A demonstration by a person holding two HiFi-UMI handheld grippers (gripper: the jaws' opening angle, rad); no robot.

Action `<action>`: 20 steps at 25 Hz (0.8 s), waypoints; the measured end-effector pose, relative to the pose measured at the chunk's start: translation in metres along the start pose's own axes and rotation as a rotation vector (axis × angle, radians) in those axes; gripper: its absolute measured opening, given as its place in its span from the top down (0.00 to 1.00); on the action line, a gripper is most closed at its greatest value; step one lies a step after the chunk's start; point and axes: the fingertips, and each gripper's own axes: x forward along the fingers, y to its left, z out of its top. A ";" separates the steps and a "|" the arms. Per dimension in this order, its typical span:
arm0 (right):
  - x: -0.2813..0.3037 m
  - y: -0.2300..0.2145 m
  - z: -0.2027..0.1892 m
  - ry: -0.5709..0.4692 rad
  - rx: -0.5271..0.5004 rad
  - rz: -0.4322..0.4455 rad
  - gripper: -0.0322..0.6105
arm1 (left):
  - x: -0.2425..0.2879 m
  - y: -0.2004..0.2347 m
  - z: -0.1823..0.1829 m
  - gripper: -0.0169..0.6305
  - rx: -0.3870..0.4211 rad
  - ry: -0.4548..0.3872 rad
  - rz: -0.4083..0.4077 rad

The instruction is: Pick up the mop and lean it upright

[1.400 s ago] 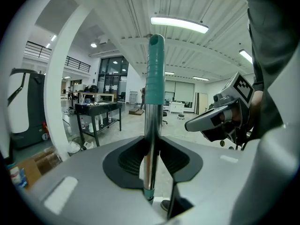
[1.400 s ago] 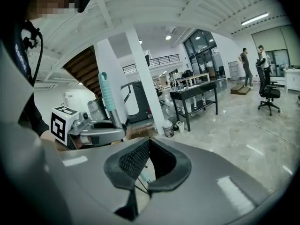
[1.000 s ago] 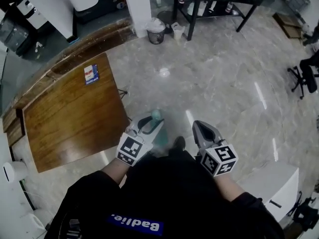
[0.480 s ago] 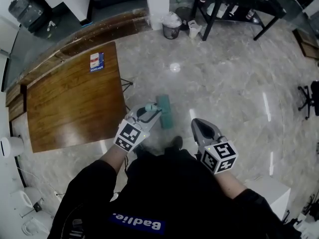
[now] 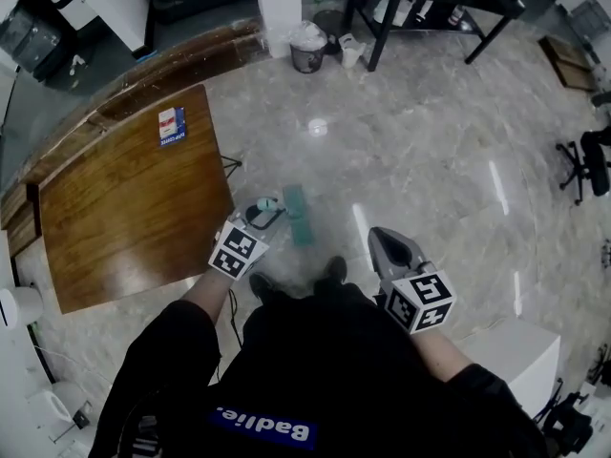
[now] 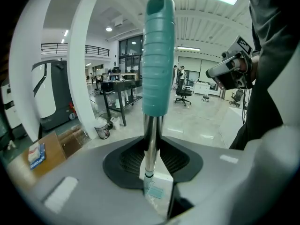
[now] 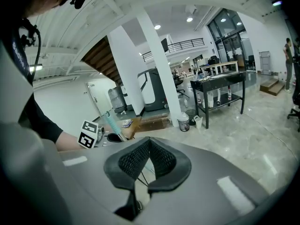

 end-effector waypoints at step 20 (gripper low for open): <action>0.015 0.053 0.006 0.003 -0.065 0.025 0.95 | -0.057 0.037 -0.048 0.78 -0.070 0.040 0.085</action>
